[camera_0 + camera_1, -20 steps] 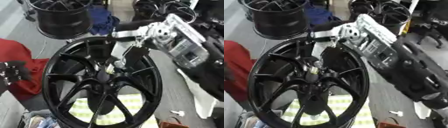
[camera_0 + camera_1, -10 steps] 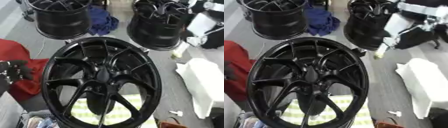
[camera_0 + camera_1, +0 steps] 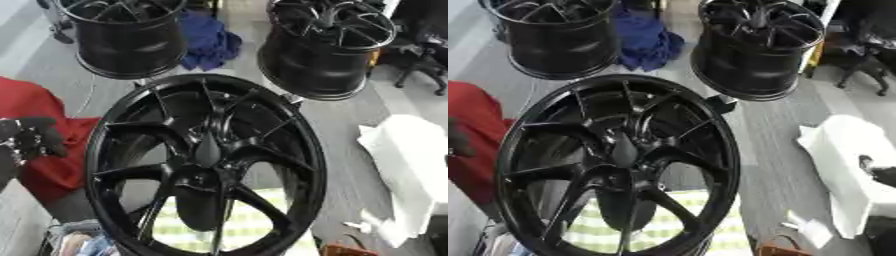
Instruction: Pull the pin out of the wheel hub.
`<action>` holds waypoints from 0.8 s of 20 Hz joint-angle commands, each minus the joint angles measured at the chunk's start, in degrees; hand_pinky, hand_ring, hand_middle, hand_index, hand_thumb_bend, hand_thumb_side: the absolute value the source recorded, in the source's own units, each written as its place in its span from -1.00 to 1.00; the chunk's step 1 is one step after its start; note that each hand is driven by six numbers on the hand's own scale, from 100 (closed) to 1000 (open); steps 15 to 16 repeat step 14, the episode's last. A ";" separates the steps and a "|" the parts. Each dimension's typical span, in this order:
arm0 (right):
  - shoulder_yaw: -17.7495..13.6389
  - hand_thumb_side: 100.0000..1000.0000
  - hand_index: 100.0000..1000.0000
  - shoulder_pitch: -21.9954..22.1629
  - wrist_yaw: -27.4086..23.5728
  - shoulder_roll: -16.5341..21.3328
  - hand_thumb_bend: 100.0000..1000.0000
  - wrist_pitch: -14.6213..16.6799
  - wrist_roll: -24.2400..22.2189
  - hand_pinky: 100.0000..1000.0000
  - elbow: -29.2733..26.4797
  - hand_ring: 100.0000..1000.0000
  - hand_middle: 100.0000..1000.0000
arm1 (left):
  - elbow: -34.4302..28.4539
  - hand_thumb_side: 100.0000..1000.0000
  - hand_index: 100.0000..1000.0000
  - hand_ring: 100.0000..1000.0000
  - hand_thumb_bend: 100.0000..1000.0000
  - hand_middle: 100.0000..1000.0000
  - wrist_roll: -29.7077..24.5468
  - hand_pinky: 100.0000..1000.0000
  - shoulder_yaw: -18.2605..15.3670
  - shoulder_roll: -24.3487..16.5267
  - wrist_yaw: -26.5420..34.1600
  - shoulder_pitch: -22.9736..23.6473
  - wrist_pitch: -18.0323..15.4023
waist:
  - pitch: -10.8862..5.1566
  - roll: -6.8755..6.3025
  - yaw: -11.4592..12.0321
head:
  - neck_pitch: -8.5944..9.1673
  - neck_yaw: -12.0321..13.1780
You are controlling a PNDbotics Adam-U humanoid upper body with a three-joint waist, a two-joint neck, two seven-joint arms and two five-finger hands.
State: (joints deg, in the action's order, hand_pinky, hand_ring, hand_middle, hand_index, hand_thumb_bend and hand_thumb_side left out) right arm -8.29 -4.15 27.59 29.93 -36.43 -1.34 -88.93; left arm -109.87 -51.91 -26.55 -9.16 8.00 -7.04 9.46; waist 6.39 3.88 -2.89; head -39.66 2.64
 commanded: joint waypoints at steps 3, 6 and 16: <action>-1.58 -0.09 0.83 -0.85 -4.25 -3.93 -0.58 4.06 19.68 0.57 2.69 0.51 0.55 | -0.65 0.68 0.60 0.19 -1.00 0.16 -0.06 0.35 -0.43 -0.72 -0.03 -0.36 -0.43 | -0.62 -0.34 -0.08 | 0.22 0.13; 1.36 -0.07 0.82 -2.24 -8.52 -5.88 -0.71 9.41 28.36 0.45 0.96 0.41 0.49 | -0.41 0.67 0.60 0.19 -1.00 0.16 -0.06 0.35 -0.33 -0.62 0.09 -0.44 -0.86 | -0.60 -0.66 0.10 | 0.20 -0.07; 10.11 -0.10 0.79 -5.71 -13.37 -12.93 -0.81 24.60 38.29 0.31 -3.03 0.24 0.36 | 1.14 0.68 0.60 0.20 -1.00 0.16 -0.06 0.36 -0.20 -0.33 -0.61 -0.45 -2.64 | -0.30 -1.28 0.36 | 0.18 -0.46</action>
